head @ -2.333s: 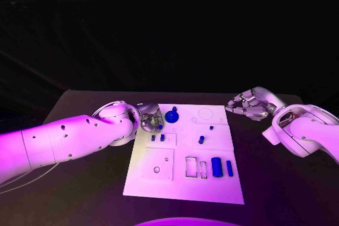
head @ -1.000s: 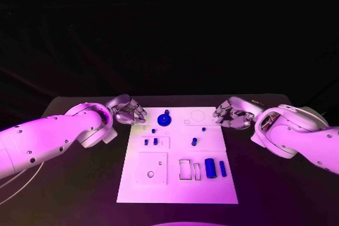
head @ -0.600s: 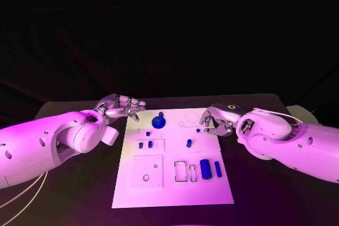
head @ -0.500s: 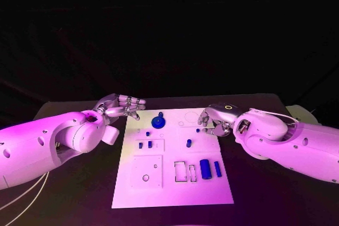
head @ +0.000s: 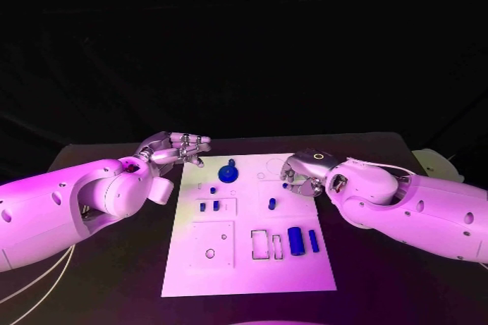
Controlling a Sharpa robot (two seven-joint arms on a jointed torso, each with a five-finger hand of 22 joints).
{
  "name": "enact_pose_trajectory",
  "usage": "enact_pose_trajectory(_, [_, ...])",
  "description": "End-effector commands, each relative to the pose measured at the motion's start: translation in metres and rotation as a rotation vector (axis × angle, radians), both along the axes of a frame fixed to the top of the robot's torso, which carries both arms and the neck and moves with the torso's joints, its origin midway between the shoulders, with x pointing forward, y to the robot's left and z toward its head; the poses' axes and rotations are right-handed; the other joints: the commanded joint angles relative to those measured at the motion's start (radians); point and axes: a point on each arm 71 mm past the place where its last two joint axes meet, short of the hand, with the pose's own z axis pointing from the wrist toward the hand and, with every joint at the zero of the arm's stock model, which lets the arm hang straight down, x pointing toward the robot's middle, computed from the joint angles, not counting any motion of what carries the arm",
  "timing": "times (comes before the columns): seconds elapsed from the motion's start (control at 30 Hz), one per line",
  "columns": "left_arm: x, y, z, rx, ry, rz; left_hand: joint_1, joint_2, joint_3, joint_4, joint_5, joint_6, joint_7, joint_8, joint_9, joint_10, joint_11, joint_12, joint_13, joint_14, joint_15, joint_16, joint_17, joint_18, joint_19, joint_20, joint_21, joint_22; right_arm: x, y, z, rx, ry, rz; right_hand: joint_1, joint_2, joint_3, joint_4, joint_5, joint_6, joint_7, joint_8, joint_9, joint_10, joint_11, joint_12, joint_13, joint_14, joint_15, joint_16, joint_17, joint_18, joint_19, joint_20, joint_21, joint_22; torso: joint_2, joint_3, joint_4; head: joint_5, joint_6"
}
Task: Assemble the parts on the task board
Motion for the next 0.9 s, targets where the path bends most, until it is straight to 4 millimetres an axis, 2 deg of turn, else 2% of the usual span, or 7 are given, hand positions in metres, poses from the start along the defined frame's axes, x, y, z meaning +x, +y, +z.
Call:
enact_pose_trajectory(0.03, [-0.0007,-0.0024,0.0026,-0.033,-0.010,-0.013,0.000,0.011,-0.007,-0.001,0.003,0.005,0.001,0.006,-0.001,0.001,0.000,0.006,0.001,0.001,-0.005,-0.003,-0.001,0.014,0.008,-0.001,-0.006,-0.001,-0.0006,0.0003,-0.0049,-0.045,0.005,0.000,-0.011,-0.004,0.010,-0.001,0.006,0.010,-0.001,-0.003,-0.001,0.014,-0.001,-0.003,-0.004,0.046,0.008,0.002,-0.002,-0.019,0.009,0.000,0.008,0.036,0.000,0.0008,-0.0012,0.004,-0.004])
enact_pose_trajectory(0.37, [-0.0011,-0.0023,0.0022,-0.028,-0.002,-0.009,0.004,0.015,-0.010,-0.009,0.003,0.002,0.003,0.006,-0.001,-0.003,0.001,0.009,0.002,0.001,-0.005,-0.006,-0.003,0.014,0.011,-0.001,-0.010,-0.004,0.0019,0.0018,-0.0093,-0.055,0.014,-0.009,-0.014,-0.004,0.016,-0.005,0.011,0.018,-0.004,-0.003,0.000,0.026,-0.004,-0.003,-0.008,0.046,0.006,0.003,-0.001,-0.020,0.011,-0.001,0.016,0.042,-0.001,0.0014,-0.0011,0.005,-0.008])
enact_pose_trajectory(0.9, [-0.0011,-0.0024,0.0015,-0.027,0.008,-0.016,0.001,0.017,-0.016,-0.013,0.003,-0.004,0.006,0.005,-0.002,-0.012,0.004,0.012,0.002,0.002,-0.003,-0.009,-0.006,0.013,0.014,-0.001,-0.014,-0.007,0.0055,0.0083,-0.0123,-0.052,0.011,-0.009,-0.018,0.001,0.024,-0.005,0.014,0.020,-0.003,-0.005,0.000,0.029,-0.004,-0.007,-0.013,0.046,0.004,0.005,0.001,-0.021,0.013,-0.001,0.021,0.046,-0.001,0.0002,-0.0006,0.008,-0.011])
